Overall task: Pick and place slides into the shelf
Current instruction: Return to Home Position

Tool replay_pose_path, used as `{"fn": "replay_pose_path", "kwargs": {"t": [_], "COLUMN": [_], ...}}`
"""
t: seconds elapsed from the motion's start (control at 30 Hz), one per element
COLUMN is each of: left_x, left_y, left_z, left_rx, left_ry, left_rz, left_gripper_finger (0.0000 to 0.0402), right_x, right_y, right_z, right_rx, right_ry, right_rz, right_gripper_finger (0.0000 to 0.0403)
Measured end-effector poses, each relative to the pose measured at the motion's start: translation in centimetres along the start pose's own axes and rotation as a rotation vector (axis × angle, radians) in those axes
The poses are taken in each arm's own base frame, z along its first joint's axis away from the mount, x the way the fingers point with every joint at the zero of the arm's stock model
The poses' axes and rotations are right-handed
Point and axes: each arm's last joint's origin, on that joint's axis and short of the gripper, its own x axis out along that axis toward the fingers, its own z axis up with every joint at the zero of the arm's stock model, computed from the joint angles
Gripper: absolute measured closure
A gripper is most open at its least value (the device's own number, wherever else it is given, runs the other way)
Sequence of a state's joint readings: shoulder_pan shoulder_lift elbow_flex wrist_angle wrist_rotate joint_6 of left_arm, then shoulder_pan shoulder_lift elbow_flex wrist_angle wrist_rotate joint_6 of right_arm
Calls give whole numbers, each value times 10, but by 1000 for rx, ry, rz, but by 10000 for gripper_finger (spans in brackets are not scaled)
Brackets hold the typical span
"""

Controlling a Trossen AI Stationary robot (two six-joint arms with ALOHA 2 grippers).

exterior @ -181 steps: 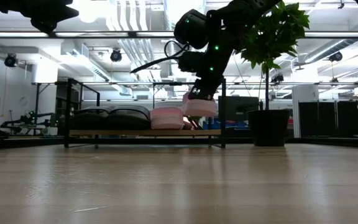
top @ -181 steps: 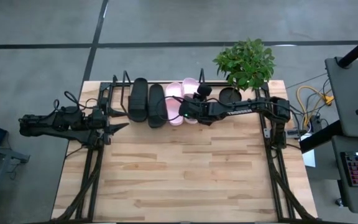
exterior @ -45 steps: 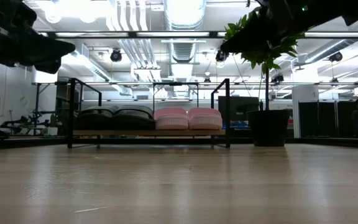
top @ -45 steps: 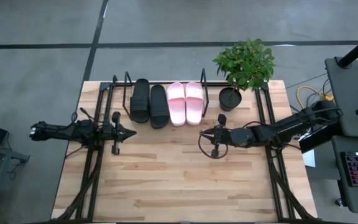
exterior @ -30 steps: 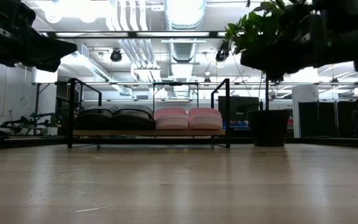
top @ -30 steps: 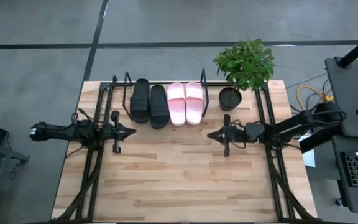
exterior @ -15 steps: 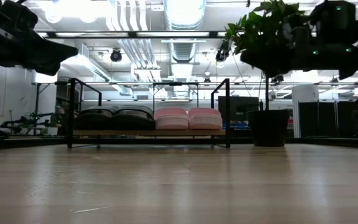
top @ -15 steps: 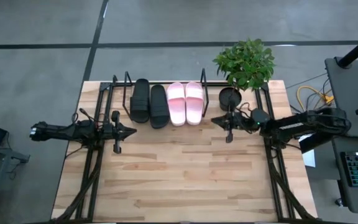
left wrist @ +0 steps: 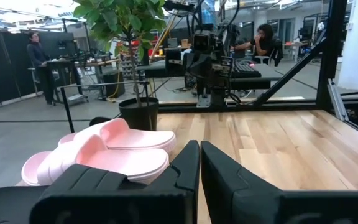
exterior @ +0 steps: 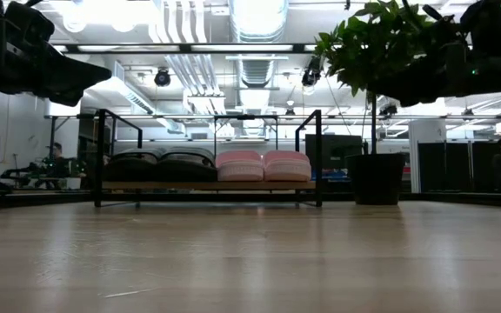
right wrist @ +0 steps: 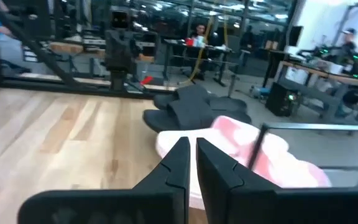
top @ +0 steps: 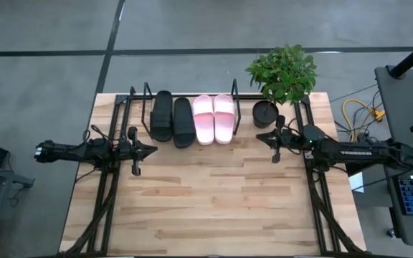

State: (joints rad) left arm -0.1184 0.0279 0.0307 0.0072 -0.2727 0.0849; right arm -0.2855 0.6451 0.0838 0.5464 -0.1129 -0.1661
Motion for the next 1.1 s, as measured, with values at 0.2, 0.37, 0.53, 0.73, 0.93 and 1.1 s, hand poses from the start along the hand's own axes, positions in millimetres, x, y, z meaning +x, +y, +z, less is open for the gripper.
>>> {"fn": "replay_pose_path", "kwargs": {"t": [0.2,0.37,0.53,0.73,0.93,1.1], "left_x": [0,0,0,0,0,0], "left_y": [0,0,0,0,2,2], "left_z": [0,-1,-1,-1,-1,-2], "left_rx": [1,2,1,0,-15,-21], "left_ry": [5,7,10,12,19,24], "left_rz": [2,5,10,13,60,59], "left_gripper_finger": [401,401,402,402,402,402], "right_x": [-7,-12,-18,-23,-25,-27], "right_y": [-2,2,7,8,9,9], "right_z": [-1,-5,-13,-12,-15,-11], "right_rx": [30,55,79,85,104,160], "right_ry": [48,53,15,-42,-6,-40], "right_rz": [6,99,206,220,225,227], "right_gripper_finger": [385,385,385,385,385,385]}}
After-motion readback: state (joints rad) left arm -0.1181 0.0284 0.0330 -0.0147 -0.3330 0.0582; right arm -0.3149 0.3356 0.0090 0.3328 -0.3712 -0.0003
